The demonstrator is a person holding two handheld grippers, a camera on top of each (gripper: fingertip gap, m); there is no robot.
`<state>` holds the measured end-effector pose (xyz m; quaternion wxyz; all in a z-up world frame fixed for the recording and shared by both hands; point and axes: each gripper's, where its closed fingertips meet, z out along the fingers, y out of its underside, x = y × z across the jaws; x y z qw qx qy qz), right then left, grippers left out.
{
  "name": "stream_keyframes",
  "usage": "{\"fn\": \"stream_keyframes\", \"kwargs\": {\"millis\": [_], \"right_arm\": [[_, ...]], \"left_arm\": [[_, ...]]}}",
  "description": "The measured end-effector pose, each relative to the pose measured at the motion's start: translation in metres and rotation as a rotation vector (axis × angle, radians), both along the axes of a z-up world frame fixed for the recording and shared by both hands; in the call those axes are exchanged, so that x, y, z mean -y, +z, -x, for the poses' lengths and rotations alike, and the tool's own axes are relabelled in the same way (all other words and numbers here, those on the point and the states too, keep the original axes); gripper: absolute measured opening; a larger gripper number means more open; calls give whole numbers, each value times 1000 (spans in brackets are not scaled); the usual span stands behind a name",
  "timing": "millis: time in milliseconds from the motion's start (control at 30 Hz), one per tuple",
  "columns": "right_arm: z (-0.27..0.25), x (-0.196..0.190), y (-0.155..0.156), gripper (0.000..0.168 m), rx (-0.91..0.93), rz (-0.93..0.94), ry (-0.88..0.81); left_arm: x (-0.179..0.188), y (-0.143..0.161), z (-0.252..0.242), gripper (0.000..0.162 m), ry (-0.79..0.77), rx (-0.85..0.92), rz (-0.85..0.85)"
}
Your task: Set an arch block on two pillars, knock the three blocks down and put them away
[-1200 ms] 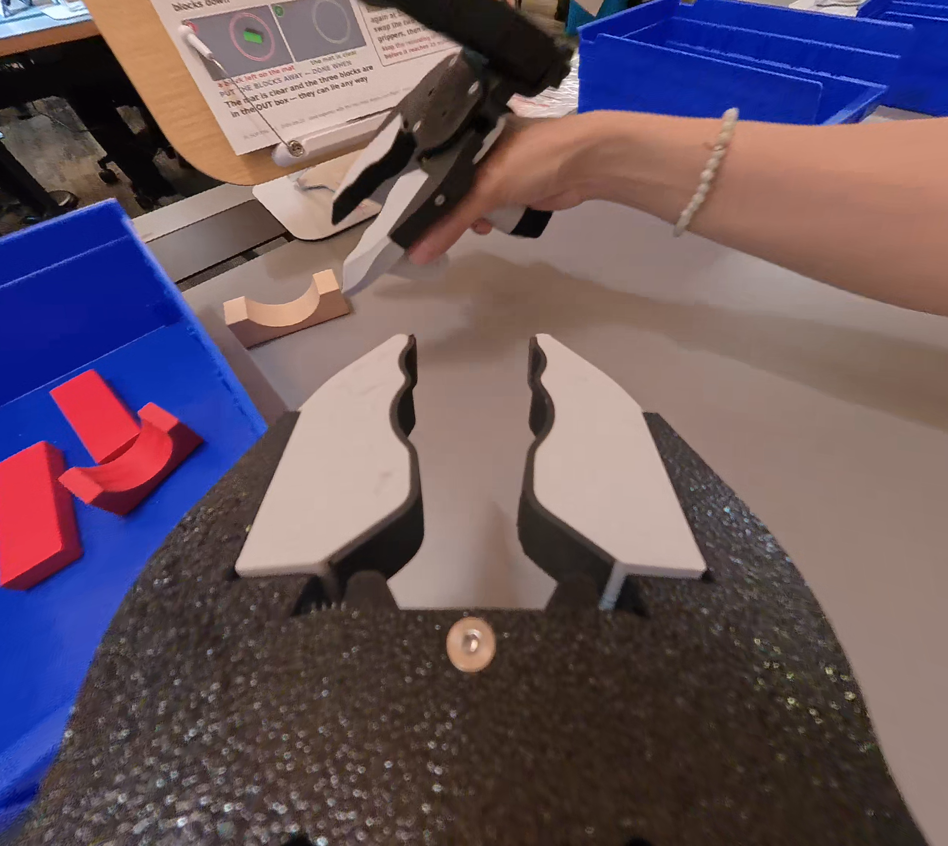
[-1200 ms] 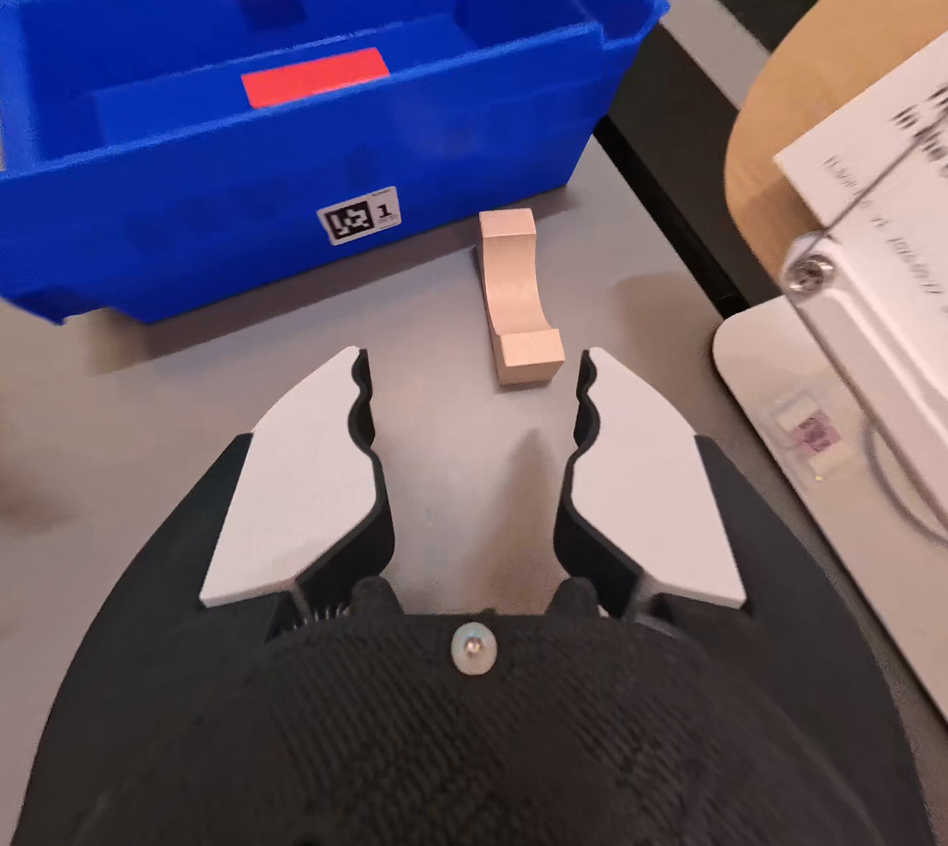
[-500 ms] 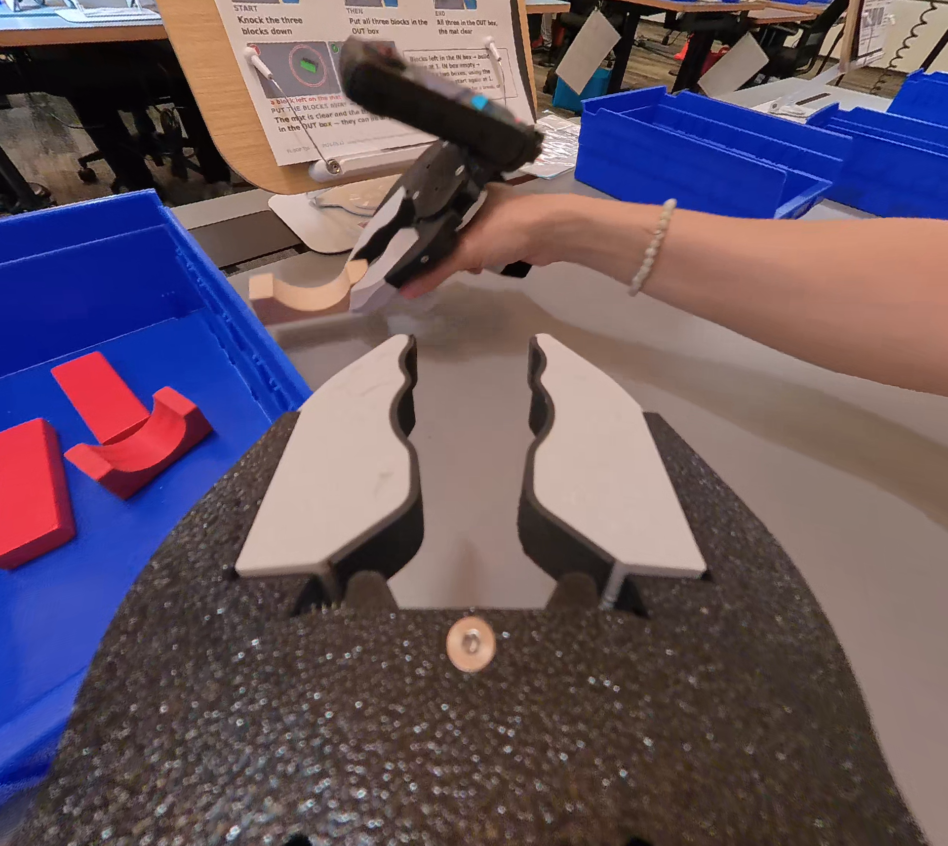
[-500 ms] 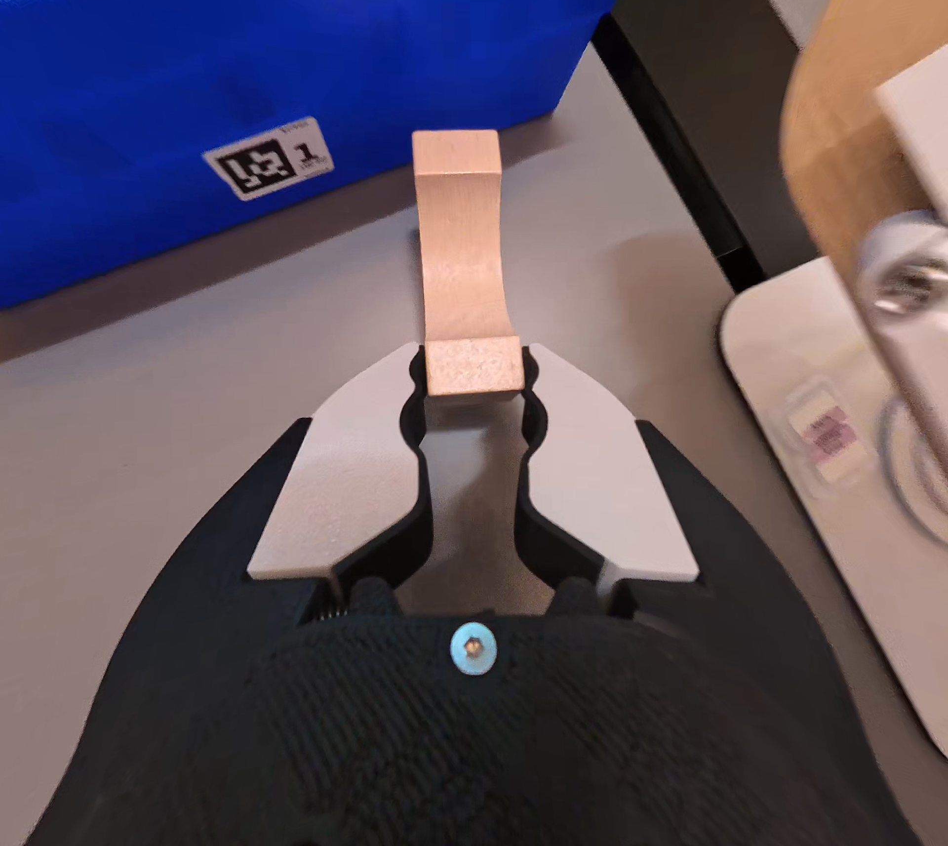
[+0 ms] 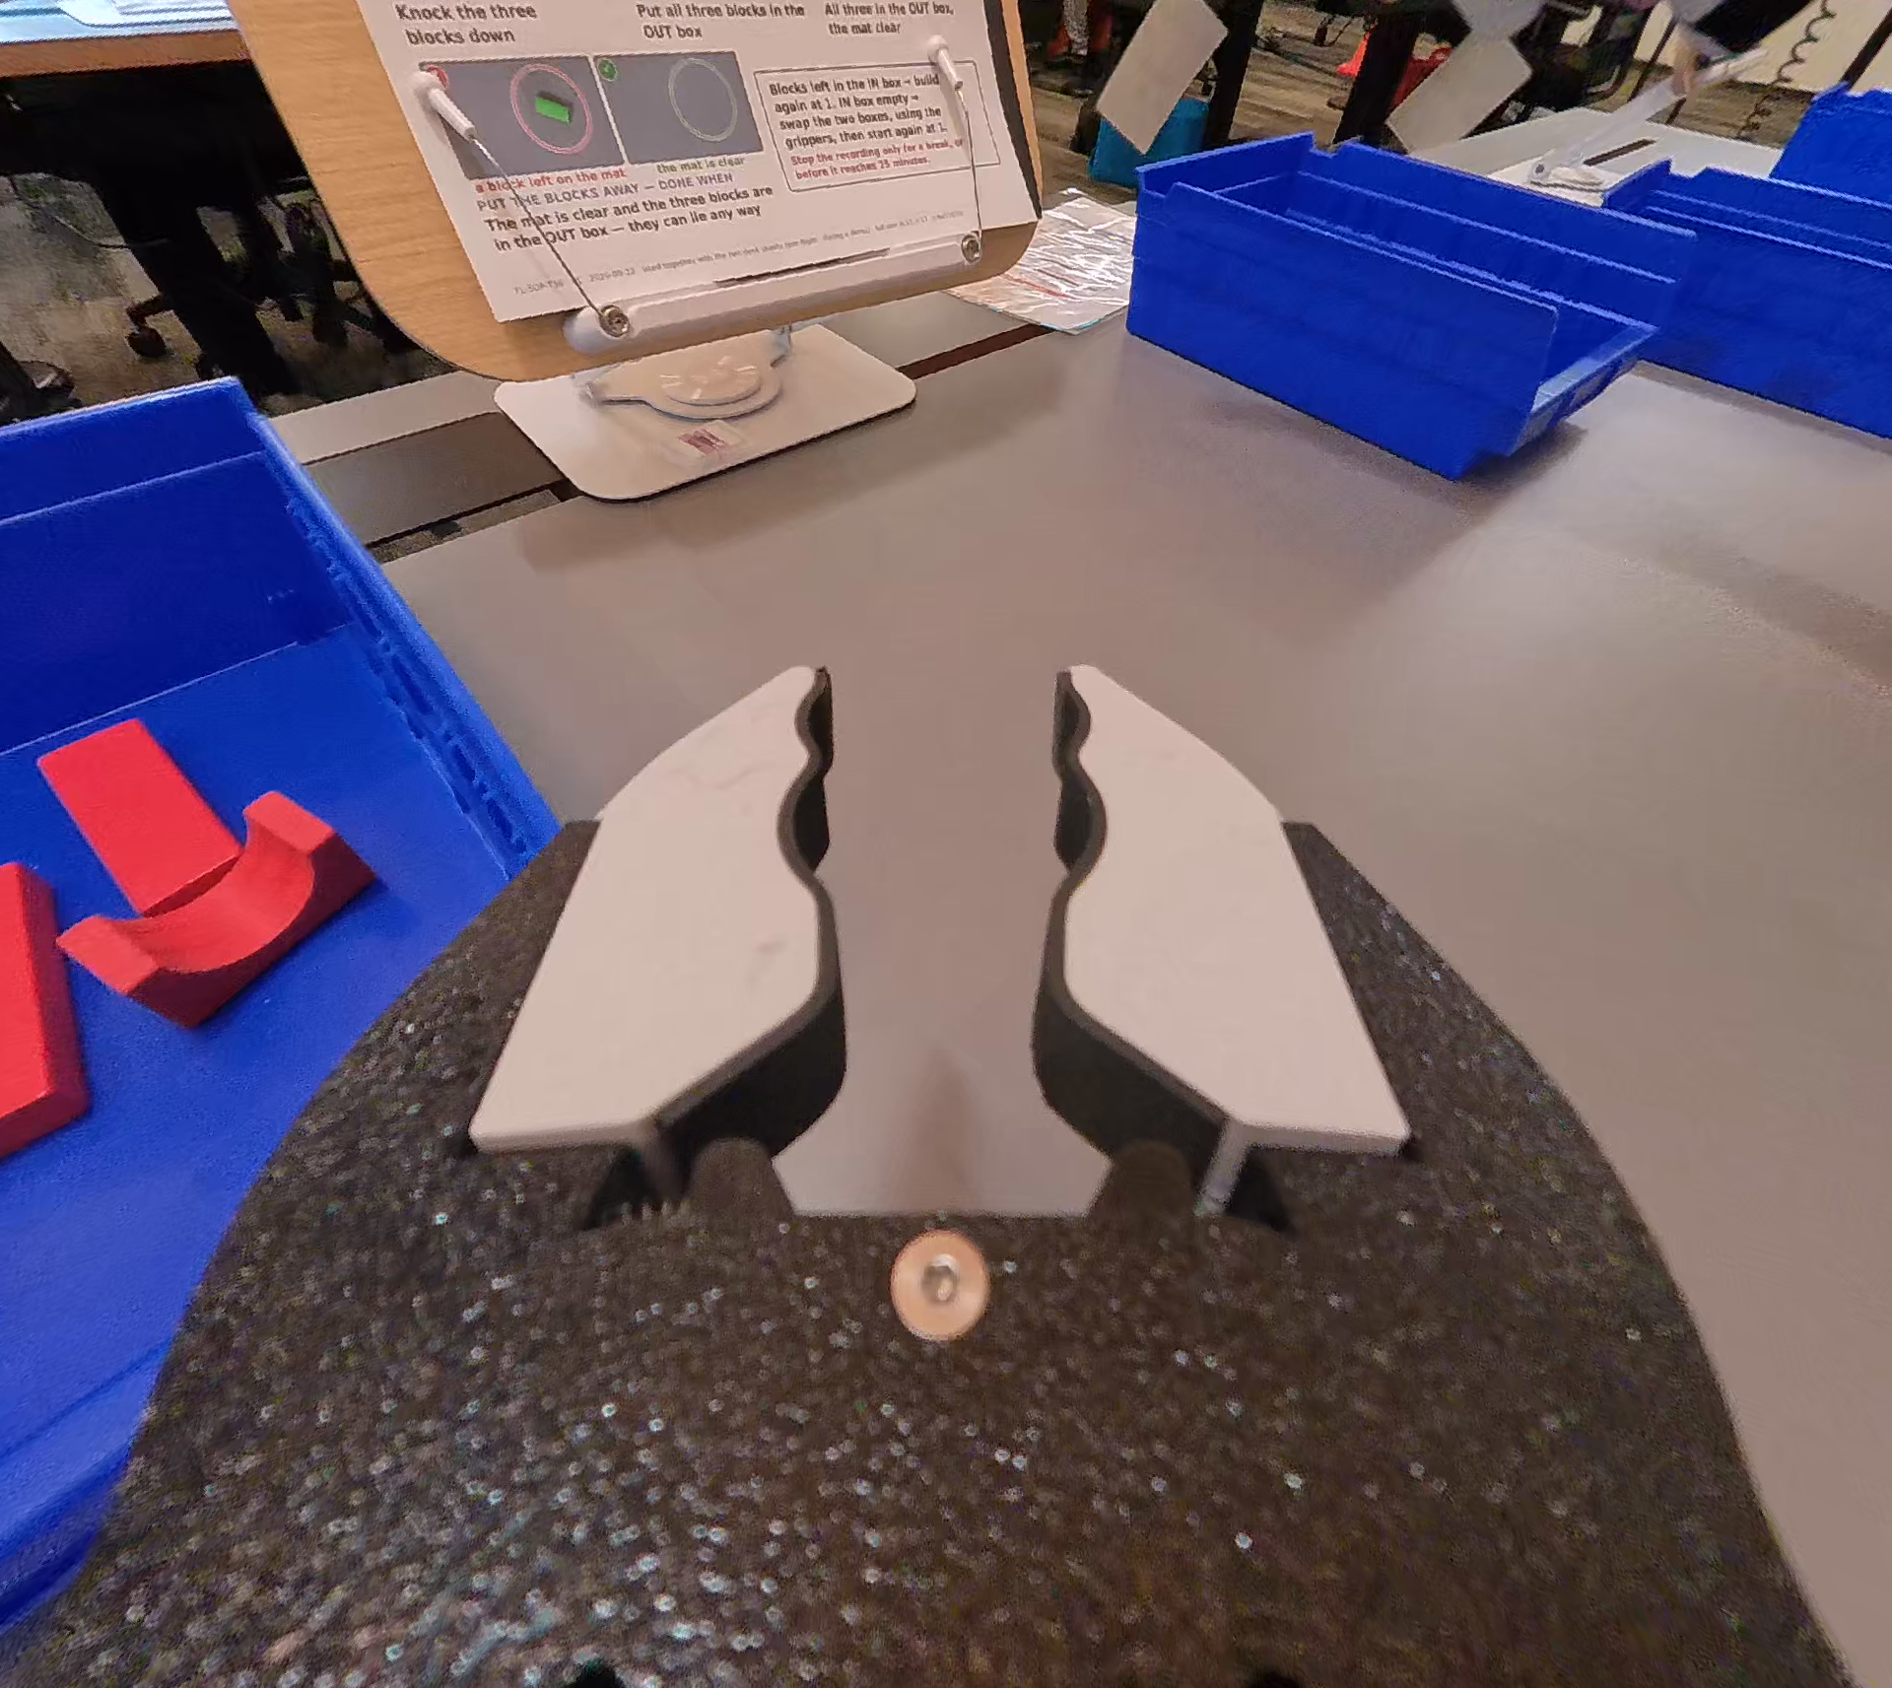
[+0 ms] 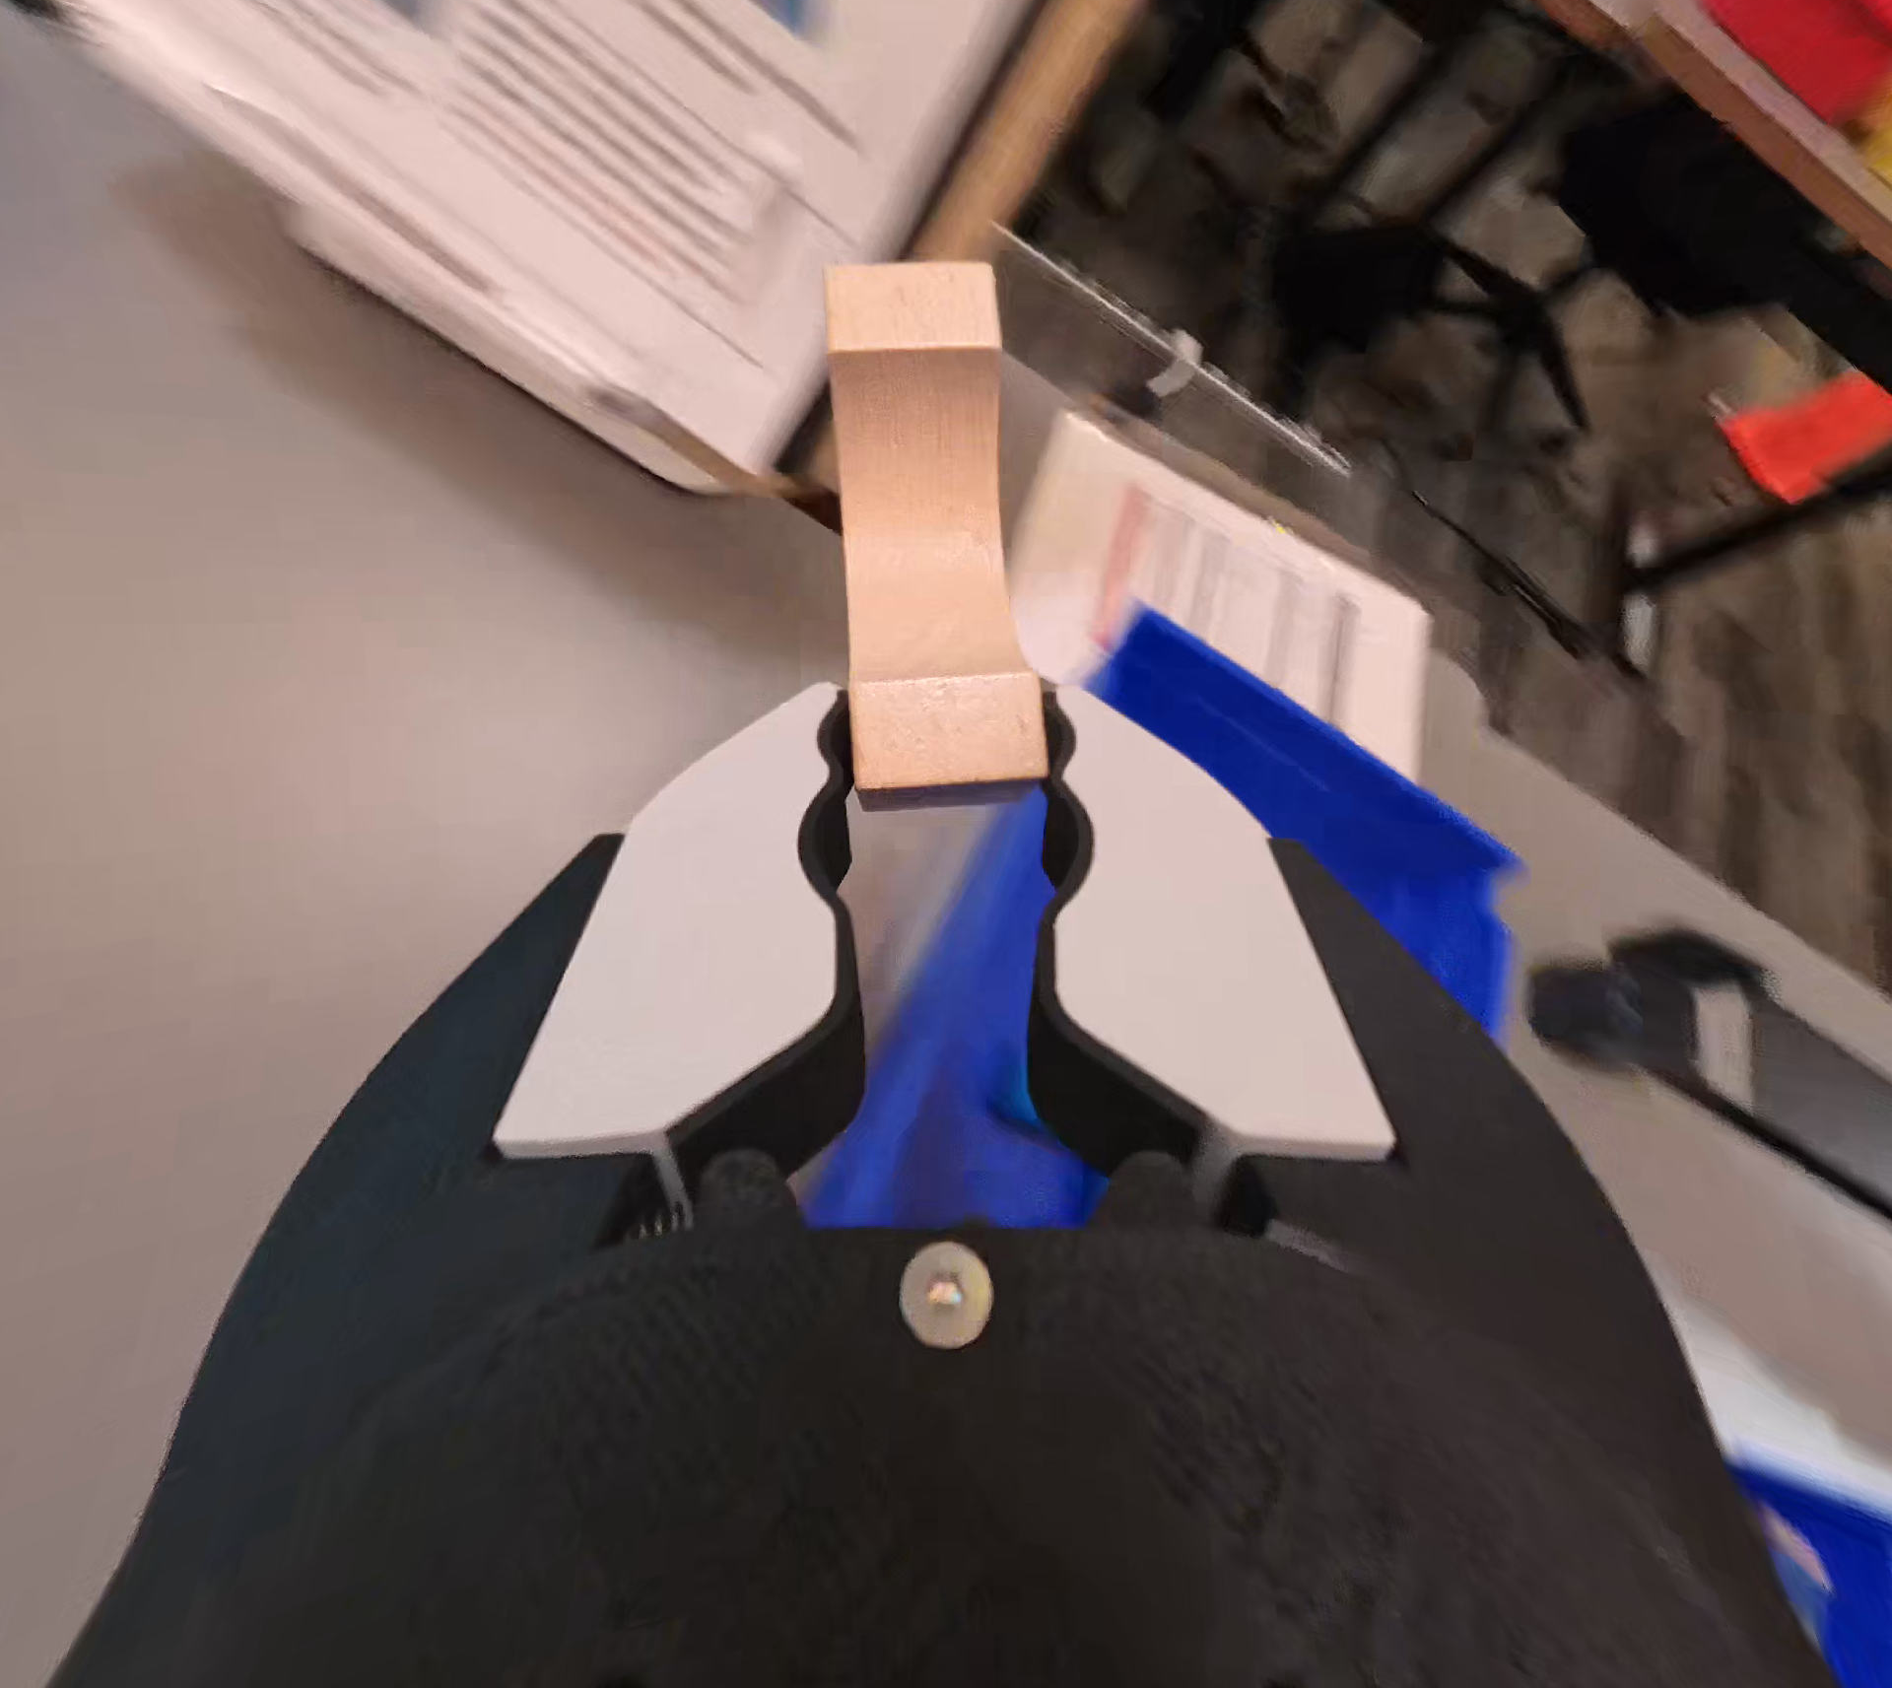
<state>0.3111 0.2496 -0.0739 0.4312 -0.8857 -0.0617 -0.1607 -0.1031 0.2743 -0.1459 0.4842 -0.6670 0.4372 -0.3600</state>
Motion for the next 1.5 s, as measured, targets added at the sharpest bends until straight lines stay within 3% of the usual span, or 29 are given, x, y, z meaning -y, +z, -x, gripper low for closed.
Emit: {"fn": "stream_keyframes", "kwargs": {"millis": [33, 133, 233, 367, 533, 667, 767, 800, 1000, 1133, 1300, 1400, 1500], "right_arm": [[-27, 17, -6, 35, -2, 18, -63], [-89, 64, -43, 35, -43, 101, -217], [-119, 95, -84, 35, -124, 158, -297], [-144, 111, -122, 35, -161, 213, -387], [-164, 107, -147, 35, -182, 249, -436], [-169, 111, -155, 36, -172, 295, -464], [-170, 123, -167, 64, -176, 380, -463], [-171, 125, -167, 67, -171, 381, -462], [-162, 123, -140, 71, -196, 231, -417], [-120, 106, -102, 72, -240, 72, -307], [17, 74, -47, 74, -397, -233, 52], [89, 71, -37, 74, -433, -311, 210], [142, 71, -46, 74, -442, -303, 307]], "left_arm": [[1, 0, -1, 41, -2, -4, 0], [4, 0, -4, 41, -3, -18, -13], [6, 0, -7, 41, -1, -37, -32], [9, -2, -10, 41, 0, -64, -43], [13, -2, -13, 41, 0, -85, -62], [13, -4, -12, 41, 12, -110, -80], [13, -4, -12, 41, 17, -115, -82], [13, -5, -12, 41, 17, -117, -82], [13, -8, -14, 41, 12, -122, -79], [9, -11, -14, 41, 20, -126, -69], [-4, -8, -1, 41, 71, -112, -56], [-23, -3, 18, 40, 135, -126, -30], [-56, 2, 41, 40, 212, -235, -29]]}}
